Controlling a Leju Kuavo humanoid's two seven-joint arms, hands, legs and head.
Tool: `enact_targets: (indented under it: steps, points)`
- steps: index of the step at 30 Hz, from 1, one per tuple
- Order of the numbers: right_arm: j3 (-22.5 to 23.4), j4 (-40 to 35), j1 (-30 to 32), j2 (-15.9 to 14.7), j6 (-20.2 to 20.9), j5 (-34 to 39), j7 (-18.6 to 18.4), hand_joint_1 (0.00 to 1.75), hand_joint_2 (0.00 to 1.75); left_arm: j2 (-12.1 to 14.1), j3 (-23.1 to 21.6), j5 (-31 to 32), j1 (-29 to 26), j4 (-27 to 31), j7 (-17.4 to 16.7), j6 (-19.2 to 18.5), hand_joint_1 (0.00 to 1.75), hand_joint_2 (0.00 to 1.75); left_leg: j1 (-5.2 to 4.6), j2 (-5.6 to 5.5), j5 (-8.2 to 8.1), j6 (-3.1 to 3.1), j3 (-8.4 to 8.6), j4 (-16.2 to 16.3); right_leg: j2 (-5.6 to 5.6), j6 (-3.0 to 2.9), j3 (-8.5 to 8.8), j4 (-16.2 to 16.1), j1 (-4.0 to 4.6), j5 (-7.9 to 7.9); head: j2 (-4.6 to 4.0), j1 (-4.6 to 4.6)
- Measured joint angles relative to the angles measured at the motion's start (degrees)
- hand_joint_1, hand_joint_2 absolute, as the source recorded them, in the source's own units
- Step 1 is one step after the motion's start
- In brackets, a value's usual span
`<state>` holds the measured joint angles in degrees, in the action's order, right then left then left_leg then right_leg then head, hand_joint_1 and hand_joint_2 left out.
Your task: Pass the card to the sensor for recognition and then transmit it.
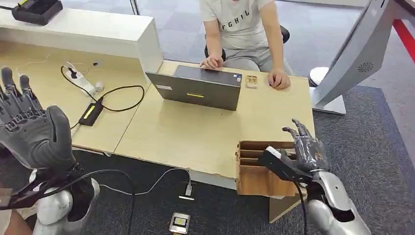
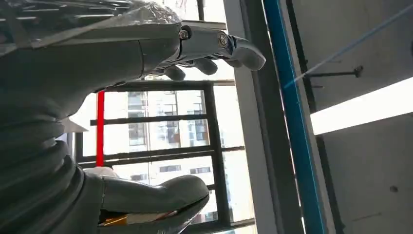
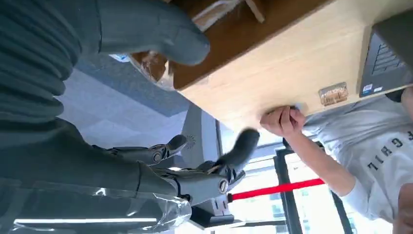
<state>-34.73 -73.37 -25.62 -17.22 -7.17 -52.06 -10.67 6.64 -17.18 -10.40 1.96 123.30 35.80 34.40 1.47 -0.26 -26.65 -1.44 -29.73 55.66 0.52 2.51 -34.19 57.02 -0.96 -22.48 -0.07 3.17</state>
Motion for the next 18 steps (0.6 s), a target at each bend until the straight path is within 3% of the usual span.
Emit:
enact_targets:
  steps: [5, 18]
  points:
    - [2.49, -2.77, 0.00, -1.64, -3.67, -0.98, -2.42, 0.00, 1.75, 0.04, 0.00, 0.17, -0.34, 0.33, -0.04, 0.55, 0.00, 1.75, -0.01, -0.01, 0.02, 0.00, -0.02, 0.01, -0.01, 0.01, 0.00, 0.00, -0.02, 0.02, 0.00, 0.00]
    - [8.11, -11.65, 1.48, -3.78, -5.88, -1.86, -3.10, 0.00, 1.75, 0.04, 0.04, 0.20, -1.16, 0.63, 0.15, 0.31, 0.00, 1.75, -0.01, -0.01, -0.01, 0.01, -0.04, 0.00, -0.01, 0.01, -0.03, 0.00, -0.01, -0.01, 0.00, 0.02]
